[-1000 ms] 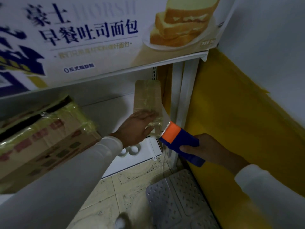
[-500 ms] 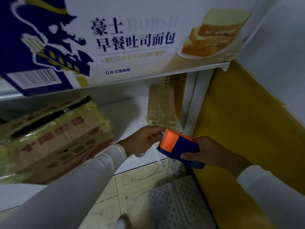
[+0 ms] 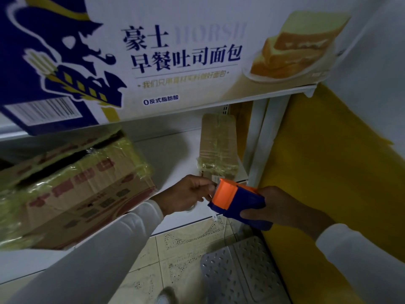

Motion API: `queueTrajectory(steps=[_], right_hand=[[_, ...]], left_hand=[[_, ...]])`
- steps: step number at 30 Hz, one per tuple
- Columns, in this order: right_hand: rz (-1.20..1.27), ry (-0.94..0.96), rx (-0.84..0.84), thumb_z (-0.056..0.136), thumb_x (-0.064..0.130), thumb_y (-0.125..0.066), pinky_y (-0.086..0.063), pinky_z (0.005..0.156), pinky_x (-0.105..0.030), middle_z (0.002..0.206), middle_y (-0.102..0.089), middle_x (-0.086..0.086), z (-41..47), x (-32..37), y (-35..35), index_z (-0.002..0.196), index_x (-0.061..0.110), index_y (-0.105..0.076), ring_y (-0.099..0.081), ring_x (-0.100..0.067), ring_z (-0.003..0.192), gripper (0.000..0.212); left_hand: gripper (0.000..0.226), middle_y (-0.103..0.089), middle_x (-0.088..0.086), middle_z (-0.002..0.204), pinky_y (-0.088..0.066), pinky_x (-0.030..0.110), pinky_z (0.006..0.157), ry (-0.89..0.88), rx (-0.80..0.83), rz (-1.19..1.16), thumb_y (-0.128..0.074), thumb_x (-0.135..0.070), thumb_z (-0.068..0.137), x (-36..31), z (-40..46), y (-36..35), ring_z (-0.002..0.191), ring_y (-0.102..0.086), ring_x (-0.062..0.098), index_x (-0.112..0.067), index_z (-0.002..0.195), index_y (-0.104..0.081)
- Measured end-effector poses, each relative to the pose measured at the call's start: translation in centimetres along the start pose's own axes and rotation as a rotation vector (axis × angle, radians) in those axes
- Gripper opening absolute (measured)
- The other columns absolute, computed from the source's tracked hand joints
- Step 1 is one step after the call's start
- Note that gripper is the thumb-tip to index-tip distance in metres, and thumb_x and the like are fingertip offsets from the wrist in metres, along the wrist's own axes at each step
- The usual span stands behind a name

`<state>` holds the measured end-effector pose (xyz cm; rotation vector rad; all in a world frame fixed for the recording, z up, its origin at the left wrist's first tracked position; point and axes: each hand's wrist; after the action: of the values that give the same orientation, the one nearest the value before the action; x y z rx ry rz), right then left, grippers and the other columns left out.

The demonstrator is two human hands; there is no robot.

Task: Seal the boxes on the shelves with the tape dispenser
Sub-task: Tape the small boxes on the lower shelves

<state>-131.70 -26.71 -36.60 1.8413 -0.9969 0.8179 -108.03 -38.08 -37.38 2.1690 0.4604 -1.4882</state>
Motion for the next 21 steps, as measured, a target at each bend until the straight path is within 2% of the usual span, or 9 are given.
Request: queueTrajectory(steps=[2, 4, 7, 11, 15, 19, 21], right_hand=[[0.006, 0.002, 0.005, 0.057, 0.076, -0.074, -0.055, 0.068, -0.022, 0.087, -0.076, 0.015, 0.2, -0.2, 0.0, 0.091, 0.041, -0.071, -0.073, -0.005, 0.081, 0.048], [0.005, 0.013, 0.013, 0.061, 0.070, -0.075, -0.055, 0.070, -0.024, 0.087, -0.077, 0.012, 0.3, -0.2, 0.0, 0.093, 0.039, -0.071, -0.073, -0.007, 0.082, 0.045], [-0.009, 0.012, 0.035, 0.063, 0.064, -0.076, -0.053, 0.068, -0.021, 0.083, -0.076, 0.015, 0.2, 0.0, 0.2, 0.090, 0.039, -0.070, -0.073, -0.006, 0.081, 0.038], [-0.017, -0.001, 0.052, 0.064, 0.059, -0.077, -0.055, 0.069, -0.022, 0.084, -0.076, 0.014, 0.3, -0.2, 0.3, 0.092, 0.036, -0.070, -0.072, -0.004, 0.081, 0.037], [0.004, 0.001, 0.063, 0.066, 0.057, -0.077, -0.051, 0.065, -0.017, 0.080, -0.075, 0.018, 0.4, 0.0, 0.2, 0.090, 0.038, -0.070, -0.072, -0.003, 0.078, 0.031], [0.030, 0.005, 0.052, 0.068, 0.052, -0.078, -0.052, 0.064, -0.016, 0.085, -0.077, 0.012, 0.6, 0.2, 0.2, 0.095, 0.030, -0.073, -0.072, -0.006, 0.080, 0.035], [0.017, 0.007, 0.042, 0.069, 0.053, -0.078, -0.053, 0.063, -0.016, 0.089, -0.077, 0.004, 1.0, 0.6, 0.4, 0.097, 0.022, -0.075, -0.073, -0.009, 0.080, 0.042]], left_hand=[[0.021, -0.068, -0.001, 0.086, -0.049, 0.036, 0.085, -0.005, -0.011, -0.049, -0.048, -0.015, 0.099, 0.3, -0.2, 0.1, 0.084, -0.062, 0.011, -0.010, 0.095, -0.068], [0.022, -0.069, 0.005, 0.091, -0.050, 0.042, 0.087, -0.007, -0.017, -0.115, -0.048, -0.015, 0.099, 0.7, -0.4, 0.1, 0.087, -0.063, 0.017, -0.009, 0.097, -0.069], [0.025, -0.068, 0.014, 0.097, -0.049, 0.051, 0.089, 0.021, -0.003, -0.170, -0.047, -0.017, 0.099, 1.3, -0.4, 0.1, 0.091, -0.063, 0.024, -0.003, 0.102, -0.068], [0.020, -0.071, 0.005, 0.094, -0.051, 0.035, 0.080, 0.017, 0.009, -0.115, -0.052, -0.013, 0.097, 1.5, -0.1, -0.1, 0.084, -0.064, 0.013, -0.008, 0.105, -0.070], [0.019, -0.069, 0.008, 0.093, -0.050, 0.036, 0.084, 0.016, -0.043, -0.154, -0.052, -0.007, 0.096, 1.6, 0.1, -0.3, 0.086, -0.062, 0.016, -0.001, 0.104, -0.069], [0.020, -0.065, 0.004, 0.080, -0.049, 0.021, 0.072, -0.020, -0.176, -0.105, -0.049, 0.006, 0.094, 1.4, 0.3, -0.7, 0.075, -0.060, 0.007, 0.000, 0.093, -0.068], [0.025, -0.064, 0.004, 0.077, -0.049, 0.019, 0.069, -0.033, -0.264, -0.061, -0.047, 0.011, 0.092, 1.1, 0.8, -0.7, 0.071, -0.058, 0.007, -0.003, 0.086, -0.067]])
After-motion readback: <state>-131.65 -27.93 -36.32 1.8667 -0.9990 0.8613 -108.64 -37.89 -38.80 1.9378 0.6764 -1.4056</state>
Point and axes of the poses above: each hand's wrist, its own z-axis towards the middle knuckle, its own y-axis out of the back of the hand, x = y × z
